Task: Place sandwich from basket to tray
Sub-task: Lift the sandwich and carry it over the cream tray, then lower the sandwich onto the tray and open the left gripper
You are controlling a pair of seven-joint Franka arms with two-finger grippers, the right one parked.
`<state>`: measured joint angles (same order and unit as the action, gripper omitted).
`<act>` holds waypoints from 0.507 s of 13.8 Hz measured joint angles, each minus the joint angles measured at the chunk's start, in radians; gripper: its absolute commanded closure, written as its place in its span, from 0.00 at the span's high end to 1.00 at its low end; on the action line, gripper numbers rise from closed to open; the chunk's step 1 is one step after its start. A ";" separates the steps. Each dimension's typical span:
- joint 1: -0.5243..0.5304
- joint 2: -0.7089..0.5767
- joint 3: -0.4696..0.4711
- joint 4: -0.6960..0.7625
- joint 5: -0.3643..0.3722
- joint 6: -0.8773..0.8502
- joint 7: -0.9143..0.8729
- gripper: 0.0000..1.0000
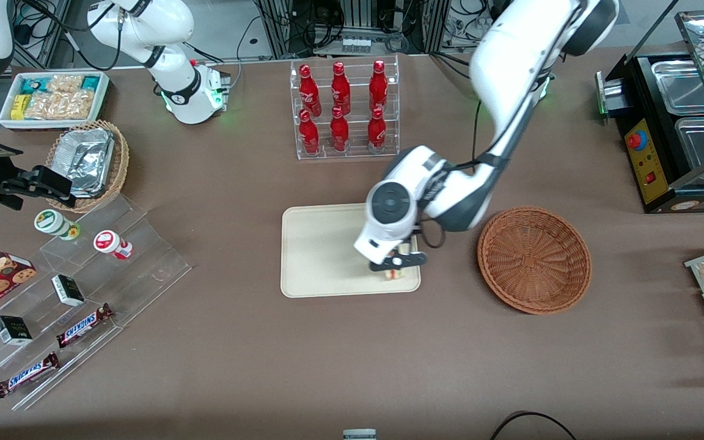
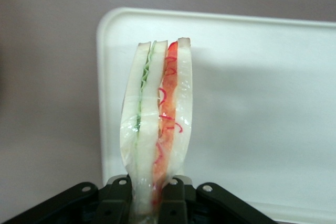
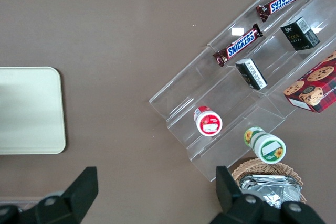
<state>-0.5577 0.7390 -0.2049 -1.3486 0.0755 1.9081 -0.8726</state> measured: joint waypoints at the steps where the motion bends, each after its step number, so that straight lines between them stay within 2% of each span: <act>1: -0.027 0.027 0.001 0.027 0.000 0.005 -0.023 0.00; 7: -0.110 0.117 0.003 0.105 0.000 0.083 -0.117 0.00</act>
<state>-0.6678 0.8559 -0.2022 -1.2436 0.0758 1.9913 -0.9893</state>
